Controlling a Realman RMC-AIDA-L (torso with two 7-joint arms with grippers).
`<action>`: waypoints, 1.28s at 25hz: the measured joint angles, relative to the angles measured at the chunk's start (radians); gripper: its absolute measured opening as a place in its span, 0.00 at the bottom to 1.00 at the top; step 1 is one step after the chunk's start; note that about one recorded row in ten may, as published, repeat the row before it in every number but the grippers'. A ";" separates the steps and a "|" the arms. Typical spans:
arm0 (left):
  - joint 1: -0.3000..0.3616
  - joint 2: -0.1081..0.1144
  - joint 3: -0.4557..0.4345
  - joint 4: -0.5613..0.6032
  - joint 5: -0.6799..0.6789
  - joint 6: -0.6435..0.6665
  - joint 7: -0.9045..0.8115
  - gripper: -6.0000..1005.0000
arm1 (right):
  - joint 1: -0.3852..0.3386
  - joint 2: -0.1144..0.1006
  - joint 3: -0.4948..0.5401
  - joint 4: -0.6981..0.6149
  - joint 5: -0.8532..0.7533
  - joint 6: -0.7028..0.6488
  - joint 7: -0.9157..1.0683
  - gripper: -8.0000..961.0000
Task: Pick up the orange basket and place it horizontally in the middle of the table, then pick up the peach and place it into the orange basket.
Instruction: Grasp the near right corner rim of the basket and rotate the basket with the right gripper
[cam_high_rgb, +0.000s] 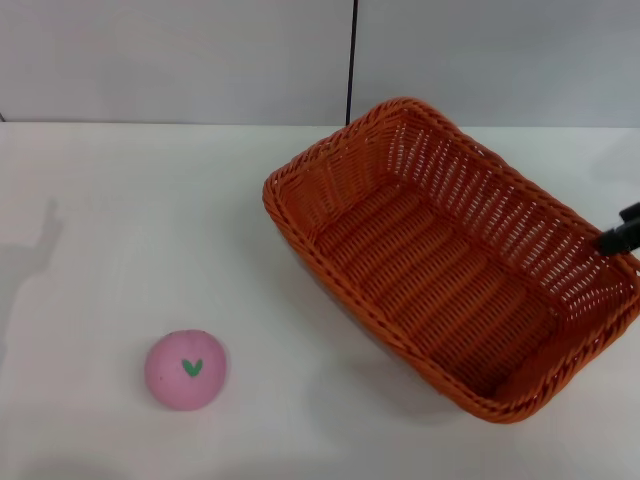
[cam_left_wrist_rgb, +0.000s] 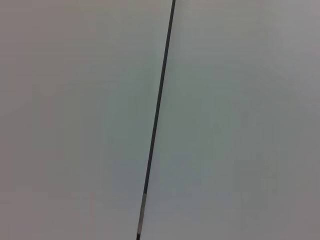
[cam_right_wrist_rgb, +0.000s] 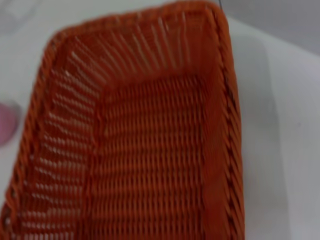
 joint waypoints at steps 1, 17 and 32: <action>0.001 0.000 0.001 0.000 0.000 0.000 0.000 0.86 | 0.002 0.007 -0.004 0.007 -0.016 0.010 0.000 0.75; 0.008 0.000 0.006 0.000 0.001 -0.001 -0.001 0.86 | 0.008 0.085 -0.018 0.040 -0.091 0.073 -0.041 0.67; 0.013 0.000 0.003 0.000 0.002 -0.001 -0.002 0.86 | -0.013 0.080 -0.002 0.030 -0.025 0.063 -0.064 0.20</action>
